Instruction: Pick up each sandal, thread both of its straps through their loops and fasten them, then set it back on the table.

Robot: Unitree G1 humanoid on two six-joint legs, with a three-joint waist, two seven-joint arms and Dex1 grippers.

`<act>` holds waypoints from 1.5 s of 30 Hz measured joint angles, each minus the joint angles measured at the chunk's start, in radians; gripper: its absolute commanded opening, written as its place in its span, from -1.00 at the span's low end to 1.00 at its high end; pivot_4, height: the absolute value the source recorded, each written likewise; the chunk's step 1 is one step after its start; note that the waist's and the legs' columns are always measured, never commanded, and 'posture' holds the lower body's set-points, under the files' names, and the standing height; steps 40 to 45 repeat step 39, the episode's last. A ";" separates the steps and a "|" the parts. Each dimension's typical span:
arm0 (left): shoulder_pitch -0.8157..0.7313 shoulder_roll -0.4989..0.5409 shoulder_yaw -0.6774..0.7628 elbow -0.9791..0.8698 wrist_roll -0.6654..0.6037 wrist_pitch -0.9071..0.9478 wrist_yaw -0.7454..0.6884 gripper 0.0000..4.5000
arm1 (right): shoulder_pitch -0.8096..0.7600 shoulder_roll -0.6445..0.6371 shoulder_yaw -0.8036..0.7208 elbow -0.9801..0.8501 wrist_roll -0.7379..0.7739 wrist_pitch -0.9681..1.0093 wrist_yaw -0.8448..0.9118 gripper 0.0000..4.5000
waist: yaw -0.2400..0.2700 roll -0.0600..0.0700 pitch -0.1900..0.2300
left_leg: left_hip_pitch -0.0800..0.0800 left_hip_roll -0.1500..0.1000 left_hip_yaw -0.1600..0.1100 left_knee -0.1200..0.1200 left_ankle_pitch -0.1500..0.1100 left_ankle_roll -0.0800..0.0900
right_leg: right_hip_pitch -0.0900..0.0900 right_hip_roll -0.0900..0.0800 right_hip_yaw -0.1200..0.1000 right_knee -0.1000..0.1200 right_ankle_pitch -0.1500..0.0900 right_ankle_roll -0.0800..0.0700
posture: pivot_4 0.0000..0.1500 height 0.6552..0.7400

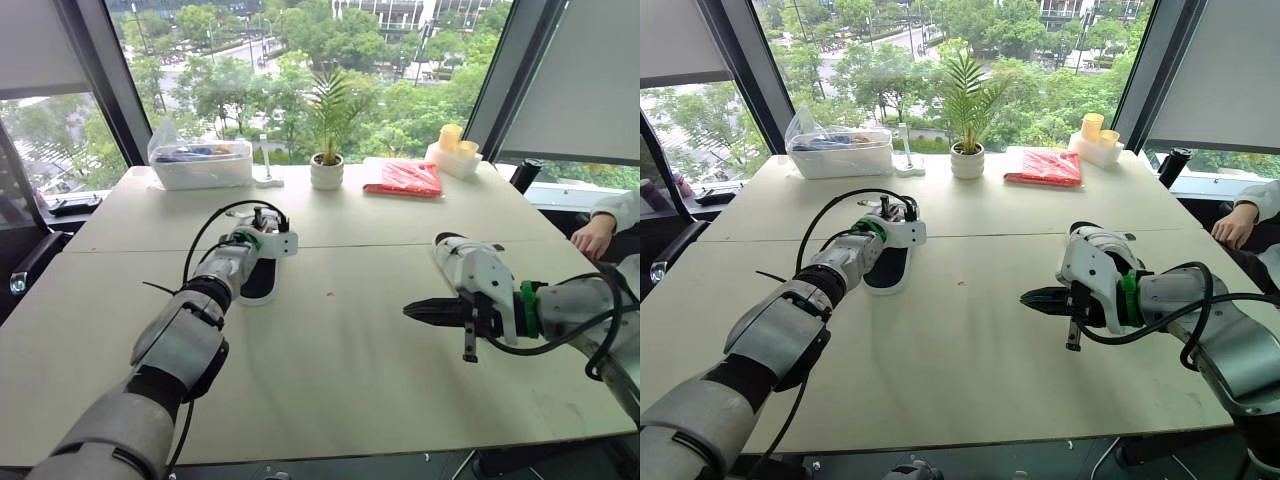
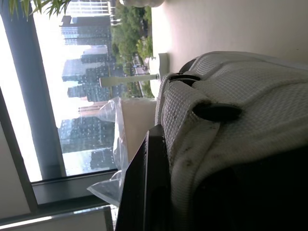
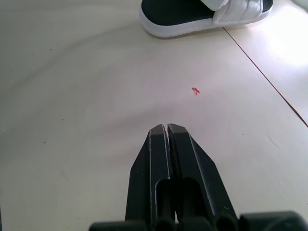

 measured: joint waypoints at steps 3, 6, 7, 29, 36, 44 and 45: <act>0.017 -0.004 0.000 -0.002 -0.025 -0.002 -0.011 0.24 | 0.000 0.001 0.005 -0.001 0.000 0.000 -0.005 -1.00 | 0.000 0.000 0.000 | -0.003 0.000 0.001 0.000 0.000 -0.001 | -0.004 0.000 0.001 0.002 0.000 0.000 | 1.00 1.00; 0.037 -0.014 0.003 -0.010 -0.055 0.000 -0.035 0.92 | 0.002 0.002 0.010 -0.001 -0.001 0.001 -0.010 -1.00 | 0.000 0.000 0.000 | -0.007 -0.001 0.002 0.003 0.001 -0.001 | -0.012 -0.001 0.003 0.010 0.000 0.000 | 1.00 1.00; 0.034 -0.009 0.005 -0.019 -0.068 -0.002 -0.047 0.99 | 0.002 0.002 0.013 -0.001 -0.001 0.001 -0.012 -1.00 | 0.001 0.000 -0.001 | -0.006 -0.001 0.002 0.003 0.001 -0.002 | -0.011 -0.003 0.003 0.011 0.000 0.000 | 1.00 1.00; 0.569 0.199 0.377 -1.316 -0.806 0.533 -0.942 0.99 | -0.053 0.001 0.028 0.152 -0.072 -0.105 0.027 -1.00 | -0.005 0.003 -0.002 | -0.005 0.000 0.002 0.006 0.002 -0.003 | -0.010 -0.004 0.004 0.013 0.000 -0.001 | 1.00 1.00; 0.630 0.303 0.555 -1.624 -1.149 0.871 -1.072 0.99 | -0.060 -0.027 0.024 0.302 -0.136 -0.188 0.067 -1.00 | -0.015 0.004 -0.002 | -0.004 0.000 0.002 0.005 0.002 -0.003 | -0.010 -0.003 0.004 0.013 0.000 -0.001 | 1.00 1.00; 0.706 0.355 0.565 -1.677 -1.235 0.929 -1.109 0.99 | -0.064 -0.037 0.016 0.332 -0.148 -0.208 0.080 -1.00 | -0.022 0.005 -0.002 | -0.004 0.000 0.002 0.005 0.002 -0.003 | -0.010 -0.003 0.004 0.013 0.000 -0.001 | 1.00 1.00; 0.706 0.355 0.565 -1.677 -1.235 0.929 -1.109 0.99 | -0.064 -0.037 0.016 0.332 -0.148 -0.208 0.080 -1.00 | -0.022 0.005 -0.002 | -0.004 0.000 0.002 0.005 0.002 -0.003 | -0.010 -0.003 0.004 0.013 0.000 -0.001 | 1.00 1.00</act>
